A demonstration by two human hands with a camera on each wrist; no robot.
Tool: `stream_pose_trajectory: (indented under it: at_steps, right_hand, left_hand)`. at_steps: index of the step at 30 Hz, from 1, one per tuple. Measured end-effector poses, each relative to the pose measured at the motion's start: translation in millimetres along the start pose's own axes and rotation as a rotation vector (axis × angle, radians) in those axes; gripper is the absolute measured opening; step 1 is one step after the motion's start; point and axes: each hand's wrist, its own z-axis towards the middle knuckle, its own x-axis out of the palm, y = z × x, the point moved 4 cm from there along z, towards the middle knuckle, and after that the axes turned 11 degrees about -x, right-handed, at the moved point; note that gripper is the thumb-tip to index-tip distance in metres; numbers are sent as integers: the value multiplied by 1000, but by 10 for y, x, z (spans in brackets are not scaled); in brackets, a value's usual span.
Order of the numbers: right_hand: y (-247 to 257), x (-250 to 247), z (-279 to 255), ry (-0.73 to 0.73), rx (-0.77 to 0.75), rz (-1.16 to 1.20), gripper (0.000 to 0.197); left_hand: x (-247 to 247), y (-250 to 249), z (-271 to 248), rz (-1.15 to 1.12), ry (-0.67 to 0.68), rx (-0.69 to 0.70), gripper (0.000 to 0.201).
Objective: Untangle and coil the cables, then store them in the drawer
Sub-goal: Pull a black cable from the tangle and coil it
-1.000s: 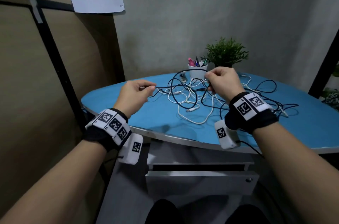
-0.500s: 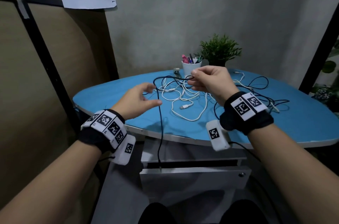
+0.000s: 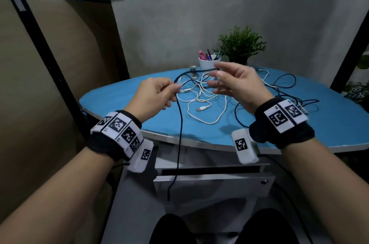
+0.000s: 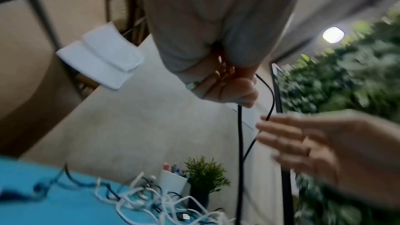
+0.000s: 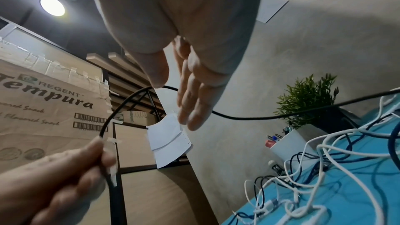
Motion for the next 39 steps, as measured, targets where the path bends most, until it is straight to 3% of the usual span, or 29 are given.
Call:
stream_pose_trajectory:
  at_steps: [3,9,11,13,15,18,20,23,24,26,29,32,34,39]
  right_hand:
    - [-77,88,-91,39,0,-52,44]
    - [-597,386,-466,224,117,-168,48]
    - [-736,359,-565,273,134,-348,32]
    - [-812,276,-619,259,163,-381,11]
    - [-859,177,-629,206,179,-345,11]
    - [-873,64,-620,159,214,-351,19]
    - [-866,36,-614,142,240,-314,21]
    - [-794,44,-590,108,236,-191,23]
    - [-764,49,-575,99,228,-160,23]
    - [-722,62,-546,96,217,-147,22]
    - [-689,103,-507,80,202,-134,21]
    - [-666,112,-476,52,185,-87,24]
    - [-659,88,-489,63,185,-77,24]
    - [-679,45,-586,117,216,-31,28]
  left_hand:
    - [-26,4,-9,-300,-3,-70,28]
    - [31,-30,-90,-588,-24,-91,26]
    - [-14,-22,-112,-643,-57,-80,25]
    - [-111,0,-119,-677,-122,-70,25]
    - [-211,63,-104,-697,-222,-79,25]
    - [-254,295,-39,-623,-376,-166,22]
    - [-202,483,5,-517,-420,-245,6]
    - [-49,667,1,-147,-392,-356,50]
    - [10,658,-32,0,-387,-330,60]
    - [162,534,-116,198,-369,-115,64]
    - [524,338,-189,353,-103,178,50]
    - [758,282,-186,194,111,154,24]
    - [748,265,-123,58,42,99,16]
    - [509,245,101,-123,-219,28,20]
